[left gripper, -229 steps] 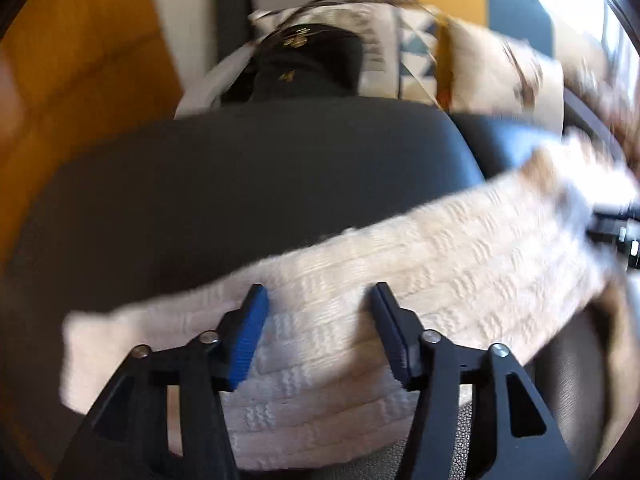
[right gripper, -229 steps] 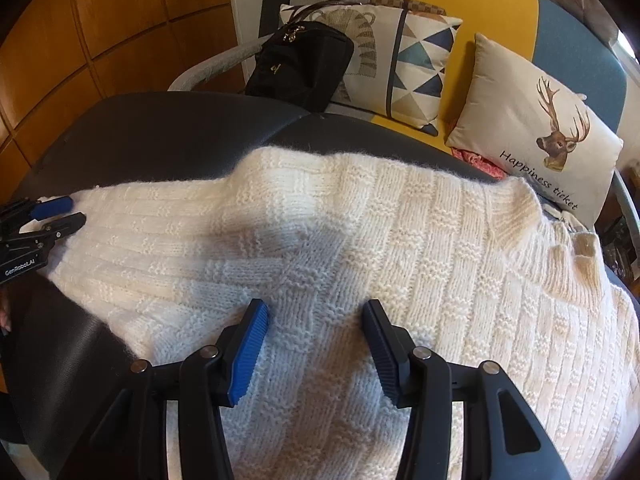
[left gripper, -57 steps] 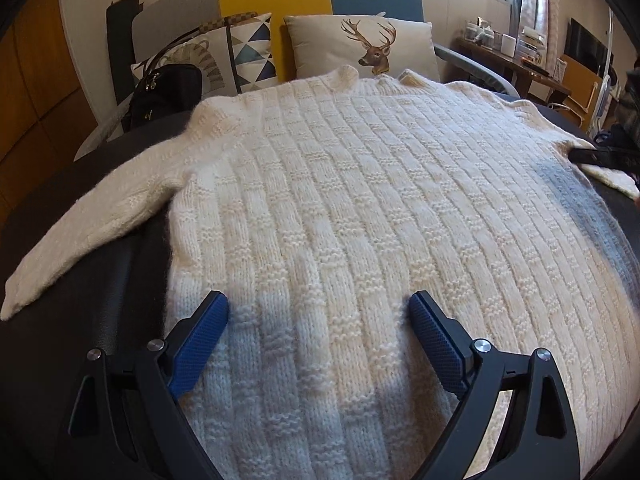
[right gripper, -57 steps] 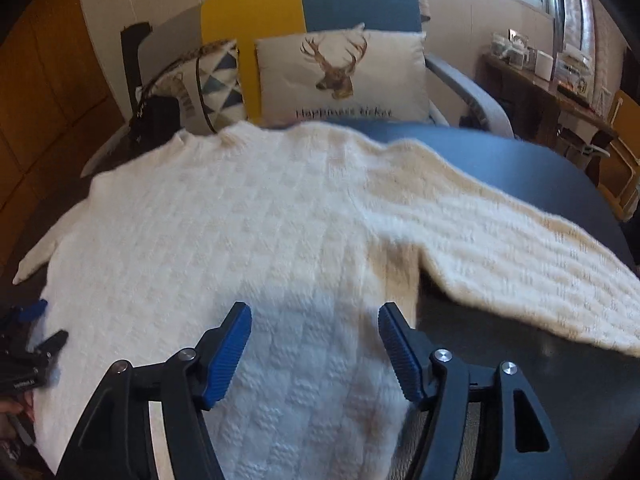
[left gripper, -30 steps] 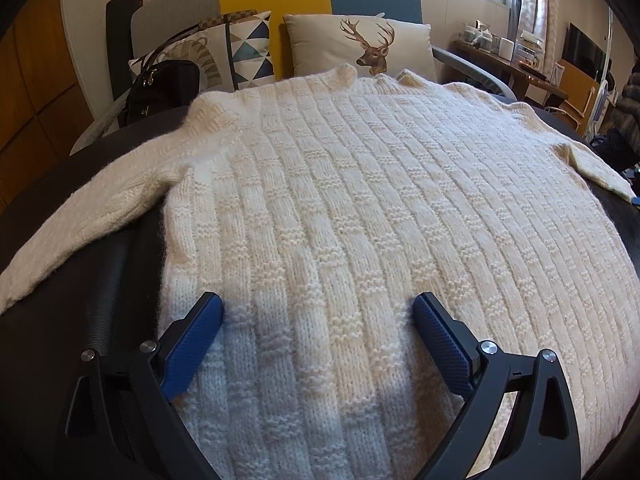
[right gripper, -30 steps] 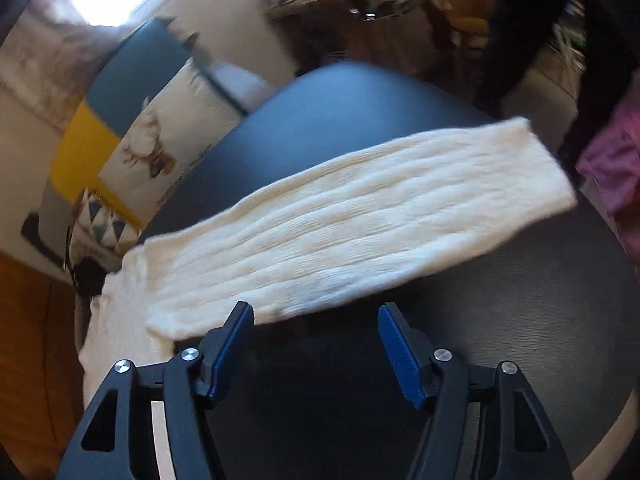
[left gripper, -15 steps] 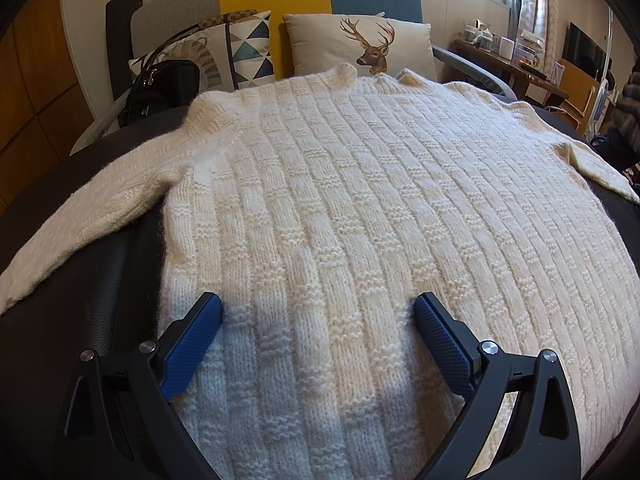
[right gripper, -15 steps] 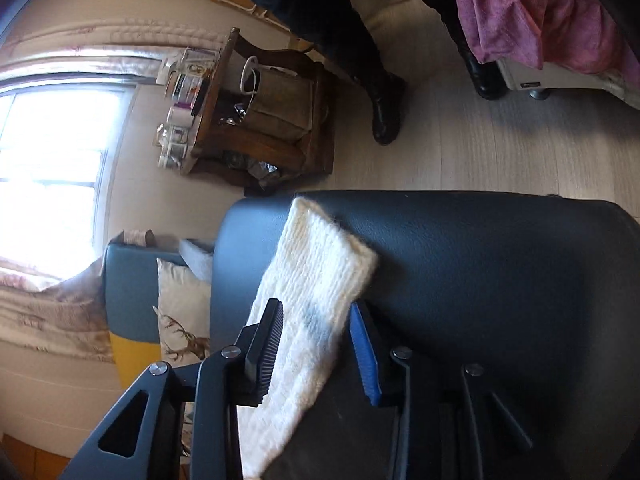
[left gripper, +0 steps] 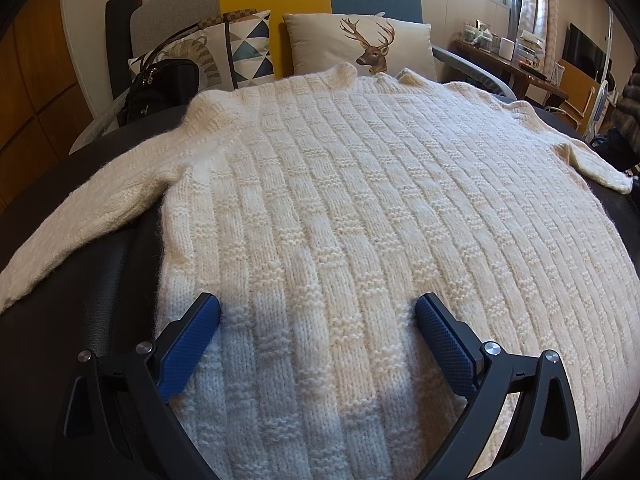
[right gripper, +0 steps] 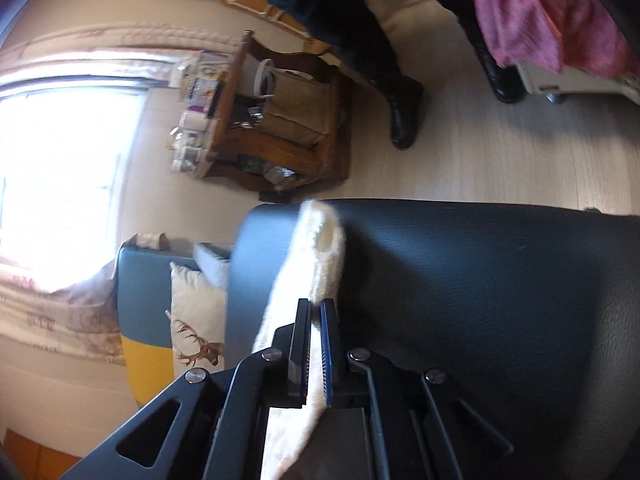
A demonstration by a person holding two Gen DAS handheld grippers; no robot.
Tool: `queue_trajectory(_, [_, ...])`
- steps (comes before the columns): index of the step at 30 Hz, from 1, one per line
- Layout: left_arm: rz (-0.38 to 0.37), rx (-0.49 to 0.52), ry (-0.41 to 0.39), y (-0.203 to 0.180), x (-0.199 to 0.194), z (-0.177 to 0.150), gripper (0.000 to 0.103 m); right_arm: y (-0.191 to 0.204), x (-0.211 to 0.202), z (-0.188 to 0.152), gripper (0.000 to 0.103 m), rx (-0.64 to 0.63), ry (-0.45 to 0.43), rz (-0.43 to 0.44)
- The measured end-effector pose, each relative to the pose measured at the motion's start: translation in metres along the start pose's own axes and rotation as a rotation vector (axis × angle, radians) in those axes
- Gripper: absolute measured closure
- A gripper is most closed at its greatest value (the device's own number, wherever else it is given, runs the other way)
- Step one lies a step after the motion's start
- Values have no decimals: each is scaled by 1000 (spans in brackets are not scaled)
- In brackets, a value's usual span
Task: Fold clothes
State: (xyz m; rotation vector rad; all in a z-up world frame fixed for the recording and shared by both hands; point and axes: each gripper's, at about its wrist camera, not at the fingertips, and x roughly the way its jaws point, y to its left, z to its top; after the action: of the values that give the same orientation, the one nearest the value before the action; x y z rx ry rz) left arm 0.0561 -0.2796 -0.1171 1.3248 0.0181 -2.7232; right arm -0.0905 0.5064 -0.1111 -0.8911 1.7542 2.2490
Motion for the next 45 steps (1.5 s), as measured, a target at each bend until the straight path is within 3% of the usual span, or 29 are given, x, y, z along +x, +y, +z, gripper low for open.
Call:
queue_trajectory(7, [-8,-3,0,1,0,0,3,112,6,-52,101,-289,74,95])
queue_trajectory(14, [-23,-11,0,3,0,0,2,238,46,-201,103,-629,297,248])
queue_trajectory(17, [-30,-14,1,4,-1,0,2,269,68,-274,103,-743,401,281])
queue_trajectory(19, [-38,-17,0,5,-1,0,2,272,78,-304,103,-765,430,276])
queue_trajectory(21, [-45,-19,-1,5,-1,0,2,265,86,-311,102,-806,437,253])
queue_trajectory(22, [-48,-19,0,5,-1,0,2,262,87,-310,99,-880,393,178])
queue_trajectory(24, [-46,-16,1,4,0,0,1,254,89,-304,80,-1071,288,-5])
queue_trajectory(27, [-41,-9,2,3,0,0,0,228,100,-278,77,-1370,153,-335])
queue_trajectory(29, [-40,-9,2,3,0,0,0,208,110,-256,77,-1439,144,-498])
queue_trajectory(30, [-38,-8,3,2,0,0,0,197,113,-244,77,-1432,159,-527])
queue_trajectory(34, [-34,-5,4,2,1,1,0,162,120,-202,77,-1349,201,-554])
queue_trajectory(38, [-31,-2,5,2,1,1,0,146,124,-190,77,-1357,196,-567])
queue_trajectory(42, [-30,-1,5,2,0,1,0,144,127,-187,77,-1340,210,-532])
queue_trajectory(45, [-30,0,6,2,1,1,0,146,125,-190,77,-1324,219,-460])
